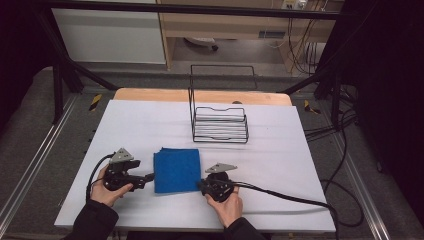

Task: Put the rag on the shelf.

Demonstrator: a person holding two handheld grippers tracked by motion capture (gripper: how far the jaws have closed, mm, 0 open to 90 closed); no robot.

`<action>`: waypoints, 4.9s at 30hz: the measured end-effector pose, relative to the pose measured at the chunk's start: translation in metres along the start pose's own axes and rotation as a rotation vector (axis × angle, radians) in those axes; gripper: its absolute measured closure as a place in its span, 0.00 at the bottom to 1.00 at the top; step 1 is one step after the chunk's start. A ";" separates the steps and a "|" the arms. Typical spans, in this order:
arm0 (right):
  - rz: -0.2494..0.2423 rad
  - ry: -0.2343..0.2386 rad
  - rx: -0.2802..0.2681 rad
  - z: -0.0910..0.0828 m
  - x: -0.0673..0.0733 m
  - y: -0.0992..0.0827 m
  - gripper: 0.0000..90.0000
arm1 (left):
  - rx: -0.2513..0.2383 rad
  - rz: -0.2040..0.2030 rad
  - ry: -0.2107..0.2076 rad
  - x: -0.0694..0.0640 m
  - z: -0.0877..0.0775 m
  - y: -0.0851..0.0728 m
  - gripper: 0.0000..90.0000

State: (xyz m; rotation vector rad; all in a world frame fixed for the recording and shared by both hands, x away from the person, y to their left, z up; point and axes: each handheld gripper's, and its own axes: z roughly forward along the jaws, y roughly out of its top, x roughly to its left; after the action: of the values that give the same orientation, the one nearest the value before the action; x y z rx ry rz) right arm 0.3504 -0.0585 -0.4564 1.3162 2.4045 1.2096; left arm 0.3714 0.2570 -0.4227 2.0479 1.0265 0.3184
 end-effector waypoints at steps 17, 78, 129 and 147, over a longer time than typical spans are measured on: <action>-0.105 0.057 0.151 -0.047 -0.039 0.009 0.96 | 0.034 0.064 -0.041 -0.013 0.029 0.037 0.29; 0.148 -0.144 -0.047 -0.020 -0.060 0.008 0.66 | 0.032 0.061 -0.013 -0.033 0.038 0.024 0.38; -0.173 0.081 0.022 -0.049 -0.023 -0.012 0.58 | 0.183 0.039 -0.069 -0.050 0.142 0.093 0.79; -0.283 0.046 0.087 -0.066 -0.036 -0.014 0.96 | 0.126 0.036 -0.092 -0.057 0.116 0.094 0.62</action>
State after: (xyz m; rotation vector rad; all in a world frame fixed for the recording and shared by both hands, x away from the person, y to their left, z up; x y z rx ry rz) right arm 0.3321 -0.1287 -0.4309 0.9346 2.5914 1.0792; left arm 0.4491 0.1172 -0.4189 2.1744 0.9765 0.1798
